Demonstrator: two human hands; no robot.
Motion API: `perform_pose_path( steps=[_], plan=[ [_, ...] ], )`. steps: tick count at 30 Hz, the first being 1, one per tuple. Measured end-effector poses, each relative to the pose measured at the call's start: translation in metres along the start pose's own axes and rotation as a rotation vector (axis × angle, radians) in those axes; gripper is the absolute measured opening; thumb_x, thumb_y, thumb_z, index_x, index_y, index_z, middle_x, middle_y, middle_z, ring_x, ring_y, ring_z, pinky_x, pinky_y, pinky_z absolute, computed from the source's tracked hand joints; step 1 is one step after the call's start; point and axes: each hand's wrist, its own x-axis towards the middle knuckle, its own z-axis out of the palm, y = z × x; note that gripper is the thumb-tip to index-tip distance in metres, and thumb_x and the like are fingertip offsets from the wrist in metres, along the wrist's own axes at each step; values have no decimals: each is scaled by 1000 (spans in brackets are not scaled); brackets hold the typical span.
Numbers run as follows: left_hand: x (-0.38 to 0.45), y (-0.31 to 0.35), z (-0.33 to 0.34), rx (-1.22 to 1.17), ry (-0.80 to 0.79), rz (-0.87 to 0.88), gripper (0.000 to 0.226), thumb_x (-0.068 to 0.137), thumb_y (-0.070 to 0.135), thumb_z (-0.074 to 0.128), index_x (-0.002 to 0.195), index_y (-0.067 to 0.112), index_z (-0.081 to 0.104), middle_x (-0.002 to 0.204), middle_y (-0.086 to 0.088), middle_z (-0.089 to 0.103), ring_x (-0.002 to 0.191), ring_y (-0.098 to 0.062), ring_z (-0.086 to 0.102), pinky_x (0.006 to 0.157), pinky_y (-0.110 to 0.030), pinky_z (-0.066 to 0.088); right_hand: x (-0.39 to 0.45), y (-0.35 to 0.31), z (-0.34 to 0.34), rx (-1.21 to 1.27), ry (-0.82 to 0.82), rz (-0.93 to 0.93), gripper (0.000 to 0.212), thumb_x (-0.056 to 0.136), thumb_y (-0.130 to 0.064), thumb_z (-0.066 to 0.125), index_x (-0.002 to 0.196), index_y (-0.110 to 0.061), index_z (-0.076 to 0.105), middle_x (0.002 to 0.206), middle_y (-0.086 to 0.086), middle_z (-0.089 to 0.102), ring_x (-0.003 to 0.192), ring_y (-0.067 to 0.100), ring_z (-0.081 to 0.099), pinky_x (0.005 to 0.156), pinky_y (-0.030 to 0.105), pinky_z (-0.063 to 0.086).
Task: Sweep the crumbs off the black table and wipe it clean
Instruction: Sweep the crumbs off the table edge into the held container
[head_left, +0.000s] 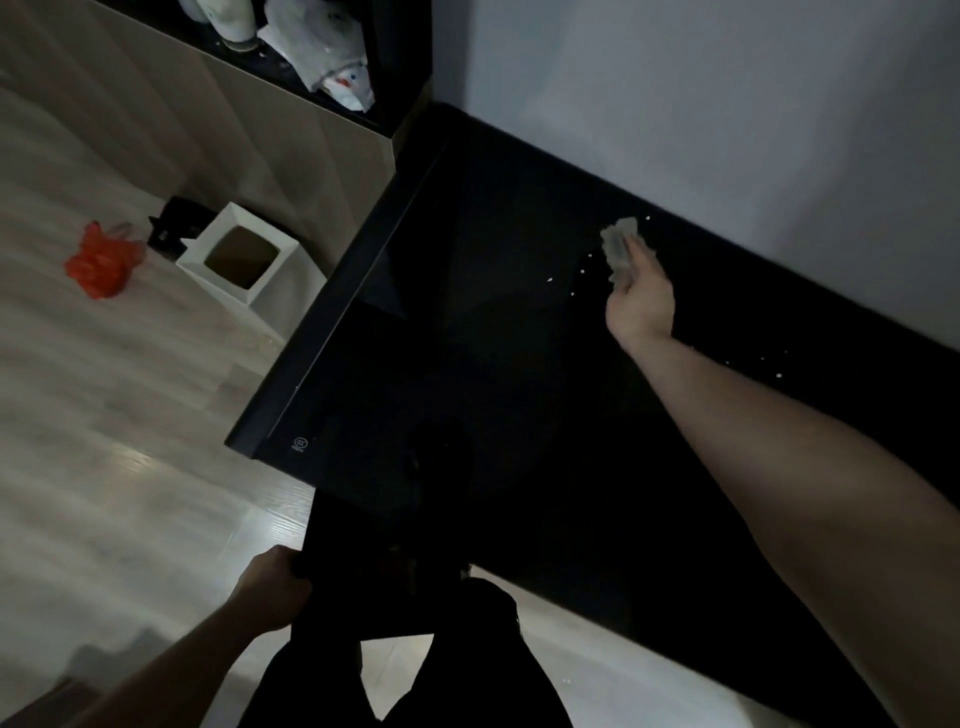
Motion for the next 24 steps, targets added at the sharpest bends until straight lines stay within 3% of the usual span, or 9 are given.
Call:
perform_pose_path(
  steps=[5,10,15,19,24],
  plan=[
    [1,8,6,-51,20,-21,21,85,12,63,70,-2,71,63,-13,73,55,-19,64,52,-25,44,70,10,10,-141,-123,-5,58,108,-7,38,163,-21,30,171,8,27,159,26,22,130,33,14],
    [-1,15,9,-43,22,-45,25,84,10,60,59,9,61,60,-5,68,57,-17,64,50,-23,41,69,14,46,-346,-210,-12,66,105,-19,40,166,-30,17,175,-1,14,161,33,9,129,59,10],
    [-1,18,4,-60,13,-36,34,88,11,58,54,12,52,56,0,61,55,-16,58,50,-24,40,-8,2,68,-325,-187,-258,65,99,-13,47,161,-28,33,171,1,29,160,30,19,129,56,18],
    [-6,17,-2,-60,7,-21,36,88,14,58,53,16,53,57,3,60,57,-16,58,52,-24,42,-94,-12,91,-181,-228,-343,66,93,-7,51,155,-29,47,166,-4,40,158,26,27,128,55,21],
    [-10,6,-11,-39,9,-7,33,85,14,58,52,17,54,57,3,60,57,-18,59,54,-24,45,-218,-30,118,-67,-409,-489,70,86,-12,38,152,-29,52,163,-9,44,159,20,24,129,50,18]
  ],
)
